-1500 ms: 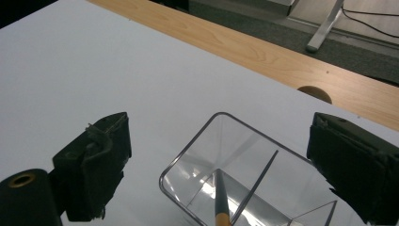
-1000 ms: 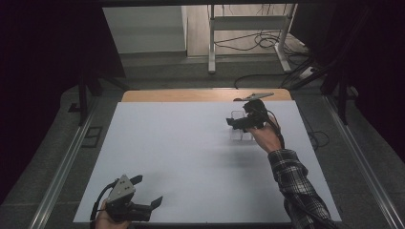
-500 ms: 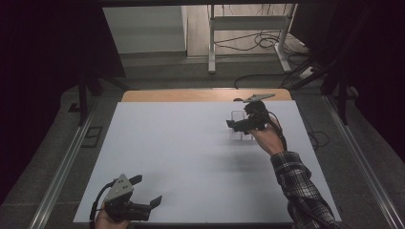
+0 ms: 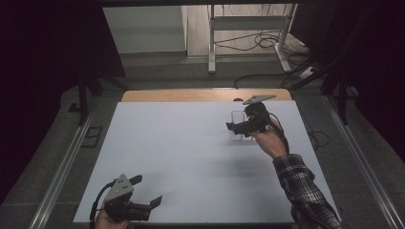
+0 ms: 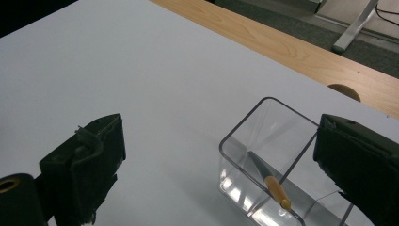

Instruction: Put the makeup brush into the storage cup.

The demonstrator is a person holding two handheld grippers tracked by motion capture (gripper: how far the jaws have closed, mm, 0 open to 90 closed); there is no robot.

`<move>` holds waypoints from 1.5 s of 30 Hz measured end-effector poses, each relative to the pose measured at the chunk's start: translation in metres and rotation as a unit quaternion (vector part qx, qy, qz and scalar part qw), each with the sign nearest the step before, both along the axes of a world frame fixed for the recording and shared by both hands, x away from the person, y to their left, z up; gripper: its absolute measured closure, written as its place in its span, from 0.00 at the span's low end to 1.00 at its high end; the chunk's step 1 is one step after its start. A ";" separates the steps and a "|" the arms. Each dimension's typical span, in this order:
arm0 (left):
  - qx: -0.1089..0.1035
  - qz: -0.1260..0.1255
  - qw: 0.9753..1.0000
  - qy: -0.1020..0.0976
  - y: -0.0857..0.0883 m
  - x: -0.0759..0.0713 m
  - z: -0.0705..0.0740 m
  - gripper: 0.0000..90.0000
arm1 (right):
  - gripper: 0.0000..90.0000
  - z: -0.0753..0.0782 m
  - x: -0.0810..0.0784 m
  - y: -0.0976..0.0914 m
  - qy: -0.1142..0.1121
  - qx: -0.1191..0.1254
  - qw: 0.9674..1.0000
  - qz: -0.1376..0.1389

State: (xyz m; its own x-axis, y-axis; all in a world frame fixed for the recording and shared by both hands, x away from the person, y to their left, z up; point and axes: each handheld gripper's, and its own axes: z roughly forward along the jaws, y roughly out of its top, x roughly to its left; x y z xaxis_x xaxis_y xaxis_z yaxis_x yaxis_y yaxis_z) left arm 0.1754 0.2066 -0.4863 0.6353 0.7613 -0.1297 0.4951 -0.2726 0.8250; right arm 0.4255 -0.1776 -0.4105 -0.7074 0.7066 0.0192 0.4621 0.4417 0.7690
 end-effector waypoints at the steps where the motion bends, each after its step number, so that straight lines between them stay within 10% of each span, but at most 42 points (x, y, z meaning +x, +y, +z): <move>1: 0.000 0.000 1.000 0.000 0.000 0.000 0.000 0.02 | 0.03 0.001 -0.001 0.000 0.000 0.000 1.000 0.000; 45: -0.007 0.000 1.000 0.004 0.001 0.001 0.000 0.02 | 0.02 0.013 -0.046 -0.001 -0.011 -0.007 0.999 0.038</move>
State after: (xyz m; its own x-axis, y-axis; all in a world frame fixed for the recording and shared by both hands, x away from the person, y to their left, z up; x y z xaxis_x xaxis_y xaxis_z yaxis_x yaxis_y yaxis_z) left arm 0.1761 0.2074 -0.4865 0.6347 0.7592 -0.1444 0.5009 -0.2619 0.8249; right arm 0.3796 -0.1789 -0.3976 -0.7589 0.6512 -0.0060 0.4098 0.4848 0.7727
